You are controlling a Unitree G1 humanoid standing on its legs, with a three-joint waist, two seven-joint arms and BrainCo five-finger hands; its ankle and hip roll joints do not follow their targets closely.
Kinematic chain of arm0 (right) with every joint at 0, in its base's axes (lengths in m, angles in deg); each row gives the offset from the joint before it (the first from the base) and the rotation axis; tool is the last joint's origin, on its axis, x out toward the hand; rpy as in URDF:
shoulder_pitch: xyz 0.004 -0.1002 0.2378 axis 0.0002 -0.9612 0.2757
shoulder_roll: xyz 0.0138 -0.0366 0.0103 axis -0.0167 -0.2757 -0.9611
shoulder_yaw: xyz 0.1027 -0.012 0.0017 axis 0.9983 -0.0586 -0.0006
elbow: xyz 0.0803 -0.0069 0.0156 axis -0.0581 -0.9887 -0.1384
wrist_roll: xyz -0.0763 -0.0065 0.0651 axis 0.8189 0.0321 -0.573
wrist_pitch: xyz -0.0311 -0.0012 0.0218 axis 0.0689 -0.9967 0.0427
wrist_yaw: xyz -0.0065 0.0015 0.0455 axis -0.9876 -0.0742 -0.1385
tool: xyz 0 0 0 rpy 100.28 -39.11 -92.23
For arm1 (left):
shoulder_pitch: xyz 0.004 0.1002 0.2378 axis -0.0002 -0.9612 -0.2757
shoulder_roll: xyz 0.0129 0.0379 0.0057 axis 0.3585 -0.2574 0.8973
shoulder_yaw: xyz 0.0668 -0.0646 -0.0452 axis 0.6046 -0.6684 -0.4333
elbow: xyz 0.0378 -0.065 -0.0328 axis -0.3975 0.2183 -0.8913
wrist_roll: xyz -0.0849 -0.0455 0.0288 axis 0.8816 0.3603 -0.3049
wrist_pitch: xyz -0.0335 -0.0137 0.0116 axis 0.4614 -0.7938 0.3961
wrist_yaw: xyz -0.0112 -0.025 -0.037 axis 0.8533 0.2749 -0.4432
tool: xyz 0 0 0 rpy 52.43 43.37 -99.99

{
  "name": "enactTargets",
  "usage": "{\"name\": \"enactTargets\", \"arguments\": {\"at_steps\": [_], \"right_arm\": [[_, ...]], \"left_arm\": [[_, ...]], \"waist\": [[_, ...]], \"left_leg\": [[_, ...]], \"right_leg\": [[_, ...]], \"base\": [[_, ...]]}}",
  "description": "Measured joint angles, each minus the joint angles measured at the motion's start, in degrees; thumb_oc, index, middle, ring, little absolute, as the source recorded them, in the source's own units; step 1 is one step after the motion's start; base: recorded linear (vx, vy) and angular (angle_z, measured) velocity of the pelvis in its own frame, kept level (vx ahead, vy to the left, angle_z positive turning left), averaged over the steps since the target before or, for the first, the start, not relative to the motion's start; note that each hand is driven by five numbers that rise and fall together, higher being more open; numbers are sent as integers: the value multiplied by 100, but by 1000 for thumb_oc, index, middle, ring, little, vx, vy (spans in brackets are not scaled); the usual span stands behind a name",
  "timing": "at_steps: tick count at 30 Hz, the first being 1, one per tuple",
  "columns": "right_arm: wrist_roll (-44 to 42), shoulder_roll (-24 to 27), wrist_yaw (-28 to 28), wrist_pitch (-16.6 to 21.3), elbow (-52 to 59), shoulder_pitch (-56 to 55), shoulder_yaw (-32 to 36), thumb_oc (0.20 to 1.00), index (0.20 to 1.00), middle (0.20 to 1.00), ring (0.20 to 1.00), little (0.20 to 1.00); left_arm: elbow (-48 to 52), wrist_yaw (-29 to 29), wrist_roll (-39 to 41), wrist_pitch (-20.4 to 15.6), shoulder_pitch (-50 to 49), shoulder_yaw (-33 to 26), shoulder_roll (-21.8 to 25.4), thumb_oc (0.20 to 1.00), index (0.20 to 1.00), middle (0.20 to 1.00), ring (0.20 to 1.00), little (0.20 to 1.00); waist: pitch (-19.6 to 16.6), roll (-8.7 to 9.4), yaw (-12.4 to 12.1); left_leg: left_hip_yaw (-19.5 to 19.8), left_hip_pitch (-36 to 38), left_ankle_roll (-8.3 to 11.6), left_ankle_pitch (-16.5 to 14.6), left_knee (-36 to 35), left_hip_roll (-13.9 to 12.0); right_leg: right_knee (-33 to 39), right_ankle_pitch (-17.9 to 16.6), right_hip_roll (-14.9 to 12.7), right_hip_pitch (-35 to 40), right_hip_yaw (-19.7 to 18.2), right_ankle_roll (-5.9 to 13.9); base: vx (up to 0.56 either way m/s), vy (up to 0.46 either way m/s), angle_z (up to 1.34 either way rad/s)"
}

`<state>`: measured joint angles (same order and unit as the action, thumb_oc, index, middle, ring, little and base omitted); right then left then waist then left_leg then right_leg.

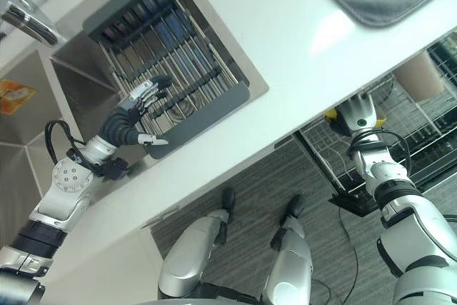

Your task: Place the dishes in the dishwasher.

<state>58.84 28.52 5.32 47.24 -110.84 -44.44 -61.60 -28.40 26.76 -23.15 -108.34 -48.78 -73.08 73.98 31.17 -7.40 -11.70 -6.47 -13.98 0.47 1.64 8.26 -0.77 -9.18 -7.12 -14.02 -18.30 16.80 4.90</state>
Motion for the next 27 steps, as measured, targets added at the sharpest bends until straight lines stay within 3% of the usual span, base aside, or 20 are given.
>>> {"name": "enactTargets", "arguments": {"at_steps": [8,11,14,17,27], "right_arm": [[311,8,-357,-491,-179,131,-36,200,200,200,200,200],[668,81,-229,-286,-184,373,-276,200,200,200,200,200],[985,473,124,351,-208,621,-694,200,200,200,200,200],[1144,621,212,534,-210,715,-901,200,200,200,200,200],[1295,582,-80,195,-197,850,-846,200,200,200,200,200]], "left_arm": [[-100,-154,224,-200,73,3,60,1000,1000,1000,1000,1000],[-95,-156,223,-340,68,-15,61,1000,1000,1000,1000,1000],[-122,-137,259,-379,77,-17,181,1000,1000,1000,1000,1000],[-125,-37,452,-469,79,-40,240,1000,1000,1000,1000,1000],[-103,-110,465,-706,368,-20,274,1000,1000,1000,1000,1000]], "waist": [[-2,-4,0],[-2,-5,8],[-2,-4,10],[-4,1,2],[-8,9,12]], "left_leg": [[29,-123,-5,2,-15,30],[35,-220,-15,30,-19,24],[41,-229,-11,33,-30,7],[117,-311,7,43,-6,-15],[88,-734,0,58,105,5]], "right_leg": [[-79,43,-50,-142,15,48],[-106,30,-39,-249,8,8],[-106,35,-31,-256,29,6],[-105,47,-13,-280,109,7],[-109,-36,-33,-688,68,-57]], "base": [[-53,15,2],[-11,-12,1],[-18,-58,1],[-19,-79,8],[-29,24,0]]}}
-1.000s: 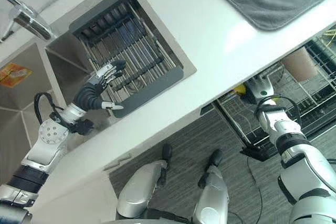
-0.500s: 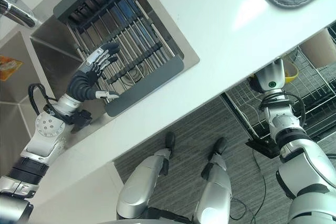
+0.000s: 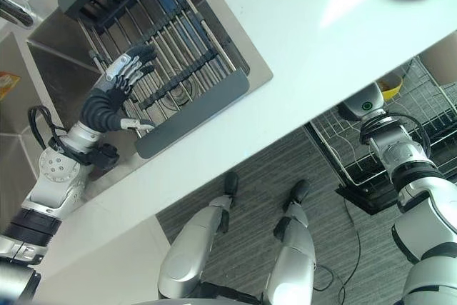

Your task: Place the dishes in the dishwasher.

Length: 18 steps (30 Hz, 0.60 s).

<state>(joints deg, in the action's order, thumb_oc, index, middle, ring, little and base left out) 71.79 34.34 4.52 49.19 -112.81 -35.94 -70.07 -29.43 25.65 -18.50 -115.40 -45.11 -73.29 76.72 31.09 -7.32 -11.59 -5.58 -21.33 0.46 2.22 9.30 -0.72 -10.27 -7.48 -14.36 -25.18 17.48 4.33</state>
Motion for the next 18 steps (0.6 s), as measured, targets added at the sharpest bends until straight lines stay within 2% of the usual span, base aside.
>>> {"name": "enactTargets", "arguments": {"at_steps": [4,5,10,14,17,18], "right_arm": [[77,-3,-213,-28,-99,79,1,200,200,200,200,200],[603,-1,-391,5,-127,168,-4,200,200,200,200,200],[922,49,-738,-21,-214,246,-10,200,200,200,200,200],[803,93,-1134,-378,-209,251,175,200,200,200,200,200],[694,90,-1278,-453,-210,251,461,200,200,200,200,200],[409,75,-1407,-586,-209,253,479,200,200,200,200,200]], "left_arm": [[1,-78,1,9,71,-3,80,1000,1000,1000,1000,1000],[38,-146,2,6,38,-46,92,1000,1000,1000,1000,1000],[147,-157,8,13,23,-118,127,1000,1000,1000,1000,1000],[256,-108,206,-61,-136,-236,189,1000,1000,1000,1000,1000],[306,-143,197,-81,-188,-288,193,1000,1000,1000,1000,1000],[329,-175,196,-81,-178,-291,208,1000,1000,1000,1000,1000]], "waist": [[-2,-3,-10],[-5,-9,-20],[-7,-36,-38],[-5,-68,-40],[-11,-84,-32],[-15,-91,-35]], "left_leg": [[-31,-78,-4,3,1,4],[-103,-133,-11,8,1,14],[-105,-255,-10,42,-18,15],[-102,-376,2,59,-12,-2],[-123,-438,-3,64,-12,9],[-124,-477,-1,76,-10,11]], "right_leg": [[-1,-13,-6,-95,-34,2],[-2,-48,-11,-196,-110,2],[2,-68,-13,-319,-116,0],[3,-83,-1,-435,-102,-21],[4,-97,-6,-512,-128,-24],[5,-112,-7,-555,-132,-34]], "base": [[-30,44,-5],[-13,78,-12],[-4,22,-2],[-3,8,0],[-9,48,-2],[-3,74,-2]]}}
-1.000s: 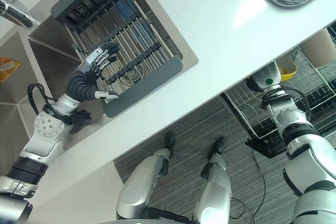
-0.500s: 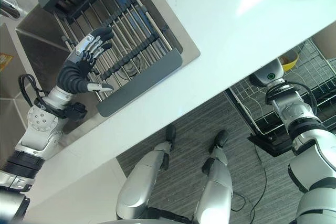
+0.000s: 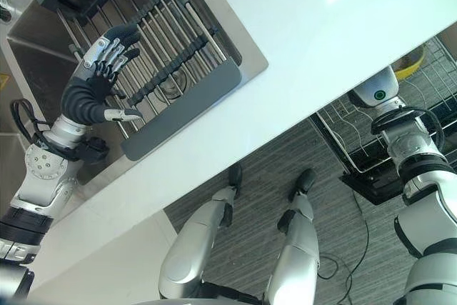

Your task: Place the dishes in the dishwasher.

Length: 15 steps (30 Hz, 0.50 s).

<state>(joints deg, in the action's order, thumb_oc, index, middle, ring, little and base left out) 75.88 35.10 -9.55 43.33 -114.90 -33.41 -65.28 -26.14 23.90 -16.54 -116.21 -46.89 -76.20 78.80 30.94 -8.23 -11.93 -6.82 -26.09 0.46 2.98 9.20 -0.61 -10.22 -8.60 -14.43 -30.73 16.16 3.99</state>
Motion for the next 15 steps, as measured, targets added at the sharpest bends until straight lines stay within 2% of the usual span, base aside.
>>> {"name": "enactTargets", "arguments": {"at_steps": [1,2,6,7,8,9,10,15], "right_arm": [[-144,-19,-100,-63,-2,-2,-1,200,200,200,200,200],[-742,-88,-215,-131,-21,-4,89,200,200,200,200,200],[-1484,-251,-294,-287,-135,23,444,200,200,200,200,200],[-1746,-275,-272,-425,-184,125,466,200,200,200,200,200],[-1794,-277,-269,-443,-190,129,425,247,247,247,247,247],[-1912,-278,-260,-442,-176,135,383,561,561,561,561,561],[-2005,-283,-216,-431,-151,144,378,1000,1000,1000,1000,1000],[-3285,-713,810,-326,-115,261,679,1000,1000,1000,1000,1000]], "left_arm": [[-6,-17,-8,-5,1,4,3,1000,1000,1000,1000,1000],[-9,-88,-9,-48,-3,7,16,1000,1000,1000,1000,1000],[12,-104,8,-47,39,2,36,1000,1000,1000,1000,1000],[3,-110,8,-45,55,21,31,1000,1000,1000,1000,1000],[4,-109,5,-26,73,23,32,1000,1000,1000,1000,1000],[-7,-111,6,-3,98,24,29,1000,1000,1000,1000,1000],[-8,-114,6,12,110,24,29,1000,1000,1000,1000,1000],[5,-132,-14,74,119,30,-34,1000,1000,1000,1000,1000]], "waist": [[-1,-2,-1],[-24,-38,1],[-34,-54,-8],[-44,-69,-9],[-44,-69,-5],[-44,-69,-4],[-44,-69,0],[-46,-72,9]], "left_leg": [[-7,-1,1,1,0,0],[-25,-79,-12,22,-2,12],[-25,-129,-7,42,-7,11],[-23,-153,-12,52,-6,13],[-16,-155,-14,57,-5,10],[-15,-157,-13,65,-5,10],[-15,-161,-12,70,-5,10],[-12,-158,-7,80,1,8]], "right_leg": [[-1,-2,-2,-6,-4,-1],[0,-9,-12,-93,-23,-3],[-4,-21,-12,-152,-31,-16],[-2,-23,-12,-170,-29,-17],[-2,-24,-10,-170,-23,-18],[-2,-27,-11,-171,-23,-21],[-2,-32,-11,-173,-22,-22],[-8,-41,-10,-169,-22,-28]], "base": [[0,53,-2],[-2,60,-3],[-2,23,-1],[0,0,0],[0,0,0],[0,0,0],[0,0,0],[0,0,0]]}}
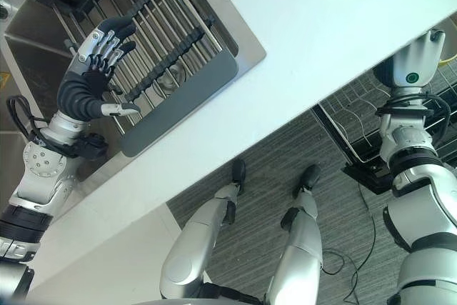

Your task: Place the dishes in the dishwasher.

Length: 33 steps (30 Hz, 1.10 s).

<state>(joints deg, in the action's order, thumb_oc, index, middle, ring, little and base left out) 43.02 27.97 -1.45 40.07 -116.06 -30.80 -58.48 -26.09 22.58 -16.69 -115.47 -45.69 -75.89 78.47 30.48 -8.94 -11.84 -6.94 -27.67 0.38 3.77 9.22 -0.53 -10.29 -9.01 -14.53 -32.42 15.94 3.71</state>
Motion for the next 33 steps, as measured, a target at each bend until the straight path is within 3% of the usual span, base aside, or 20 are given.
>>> {"name": "enactTargets", "arguments": {"at_steps": [1,2,3,9,13,15,17,21,23,26,27,30,31,33], "right_arm": [[-860,-516,871,-217,-363,77,609,1000,1000,1000,1000,1000],[-1127,-624,1140,-298,-437,75,633,1000,1000,1000,1000,1000],[-1799,-923,1837,-501,-757,113,1070,1000,1000,1000,1000,1000],[-2930,-1032,3300,-875,-1015,611,1255,1000,1000,1000,1000,1000],[-3192,-1038,3355,-617,-990,612,1275,1000,1000,1000,1000,1000],[-4528,-1280,3250,-165,-883,600,1961,1000,1000,1000,1000,1000],[-5013,-1409,3236,59,-818,557,2295,1000,1000,1000,1000,1000],[-6648,-1910,3089,874,-221,201,2892,1000,1000,1000,1000,1000],[-6981,-2121,3147,1049,151,-35,3035,1000,1000,1000,1000,1000],[-7099,-2273,3156,1178,513,-439,3101,1000,1000,1000,1000,1000],[-7078,-2334,2905,1178,998,-769,3095,1000,1000,1000,1000,1000],[-6905,-2564,2534,1177,1641,-1417,3073,1000,1000,1000,1000,1000],[-6548,-2664,2226,1140,2460,-1855,3060,1000,1000,1000,1000,1000],[-6347,-2716,2039,1154,2604,-1930,3037,1000,1000,1000,1000,1000]], "left_arm": [[3,-75,-51,149,113,51,-135,1000,1000,1000,1000,1000],[16,-83,-86,188,148,59,-192,1000,1000,1000,1000,1000],[-3,-149,-245,339,221,50,-333,1000,1000,1000,1000,1000],[-26,-482,-676,828,685,263,-597,1000,1000,1000,1000,1000],[-22,-531,-675,975,708,261,-599,1000,1000,1000,1000,1000],[-98,-524,-675,1121,695,256,-646,1000,1000,1000,1000,1000],[-136,-526,-676,1130,677,252,-683,1000,1000,1000,1000,1000],[-154,-712,-684,1261,549,242,-816,1000,1000,1000,1000,1000],[-121,-737,-703,1253,399,277,-855,1000,1000,1000,1000,1000],[-103,-773,-737,1248,245,305,-1004,1000,1000,1000,1000,1000],[-82,-830,-737,1246,103,267,-1060,1000,1000,1000,1000,1000],[55,-862,-901,1259,-297,228,-1116,1000,1000,1000,1000,1000],[101,-847,-902,1311,-479,214,-1169,1000,1000,1000,1000,1000],[105,-831,-906,1329,-523,259,-1222,1000,1000,1000,1000,1000]], "waist": [[-14,-22,-41],[-14,-22,-60],[-15,-23,-98],[-16,-22,-78],[-17,-20,-33],[-17,-18,71],[-16,-16,76],[-15,0,153],[-16,0,204],[-19,6,293],[-16,14,372],[-73,156,547],[-70,227,609],[-155,325,658]], "left_leg": [[6,25,0,2,2,6],[6,28,0,2,5,7],[2,96,1,1,5,15],[16,111,-4,-1,107,73],[13,101,-7,-1,144,74],[1,188,-24,-19,185,60],[-12,239,-33,-29,182,56],[-94,510,-85,-93,190,79],[-159,643,-101,-137,201,92],[-159,777,-111,-168,201,109],[-161,846,-120,-198,237,114],[-245,1095,-83,-379,333,97],[-312,1356,-128,-409,362,45],[-314,1538,-54,-537,396,-22]], "right_leg": [[-52,-2,-13,7,0,-4],[-65,-1,-16,6,1,-2],[-92,10,-33,58,-1,-4],[-166,32,-114,108,3,48],[-168,19,-114,114,-5,51],[-169,-10,-100,214,-13,16],[-169,-9,-97,258,-23,17],[-170,5,-116,482,-101,37],[-179,24,-138,587,-150,73],[-192,102,-158,725,-153,164],[-197,112,-156,808,-159,171],[-187,162,-135,1034,-266,227],[-131,160,-90,1294,-291,218],[-67,190,-42,1516,-289,224]], "base": [[0,0,0],[0,0,0],[0,0,0],[13,3,4],[5,9,0],[25,58,-3],[26,56,-3],[44,100,-6],[39,60,-11],[55,54,1],[60,37,-11],[103,-9,-19],[61,-14,-19],[110,-12,-15]]}}
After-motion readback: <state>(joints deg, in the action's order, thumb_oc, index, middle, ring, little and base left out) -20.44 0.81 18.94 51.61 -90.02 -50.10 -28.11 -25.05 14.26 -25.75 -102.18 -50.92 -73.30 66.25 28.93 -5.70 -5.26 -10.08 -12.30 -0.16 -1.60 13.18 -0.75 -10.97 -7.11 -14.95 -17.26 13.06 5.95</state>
